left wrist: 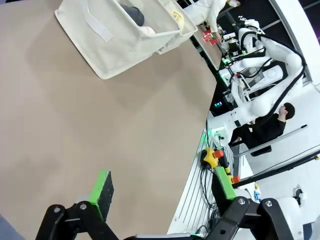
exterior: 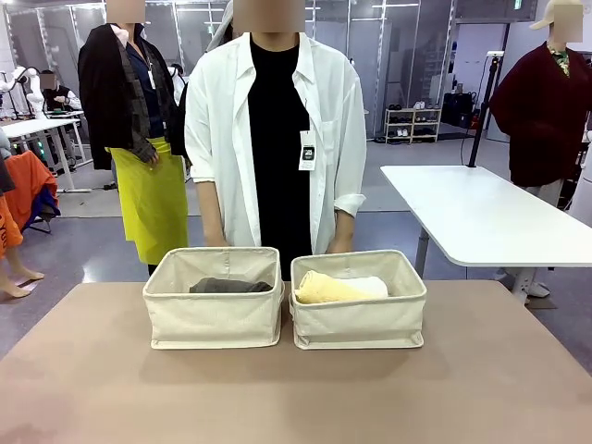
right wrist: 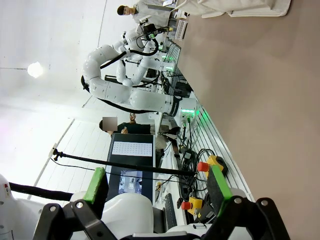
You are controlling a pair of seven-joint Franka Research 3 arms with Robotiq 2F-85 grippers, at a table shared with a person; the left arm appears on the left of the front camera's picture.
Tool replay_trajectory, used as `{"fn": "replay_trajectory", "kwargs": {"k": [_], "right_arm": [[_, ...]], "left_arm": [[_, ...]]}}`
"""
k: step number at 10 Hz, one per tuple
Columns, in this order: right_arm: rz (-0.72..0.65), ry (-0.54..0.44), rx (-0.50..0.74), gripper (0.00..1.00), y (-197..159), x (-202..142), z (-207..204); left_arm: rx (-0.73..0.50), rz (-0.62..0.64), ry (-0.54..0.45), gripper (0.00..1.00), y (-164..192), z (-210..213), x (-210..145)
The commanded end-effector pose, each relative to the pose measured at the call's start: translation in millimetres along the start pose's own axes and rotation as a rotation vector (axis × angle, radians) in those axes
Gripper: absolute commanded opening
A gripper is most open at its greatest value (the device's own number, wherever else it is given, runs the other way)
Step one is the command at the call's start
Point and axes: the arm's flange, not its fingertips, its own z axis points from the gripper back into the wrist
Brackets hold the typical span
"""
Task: Divide the towels into two baskets.
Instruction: Pick up one hotel-folded towel from the bottom of the table and place it in the Fabric basket indicated by the person.
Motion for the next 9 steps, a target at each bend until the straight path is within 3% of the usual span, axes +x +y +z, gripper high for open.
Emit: {"fn": "replay_trajectory", "kwargs": {"k": [1,9], "right_arm": [[0.006,-0.007,-0.009,1.0,2.2,-1.7,-3.0],[0.006,-0.007,-0.009,1.0,2.2,-1.7,-3.0]], "left_arm": [[-0.013,-0.007,-0.027,1.0,-15.4,2.3,-2.8],[-0.013,-0.007,-0.027,1.0,-15.4,2.3,-2.8]]}}
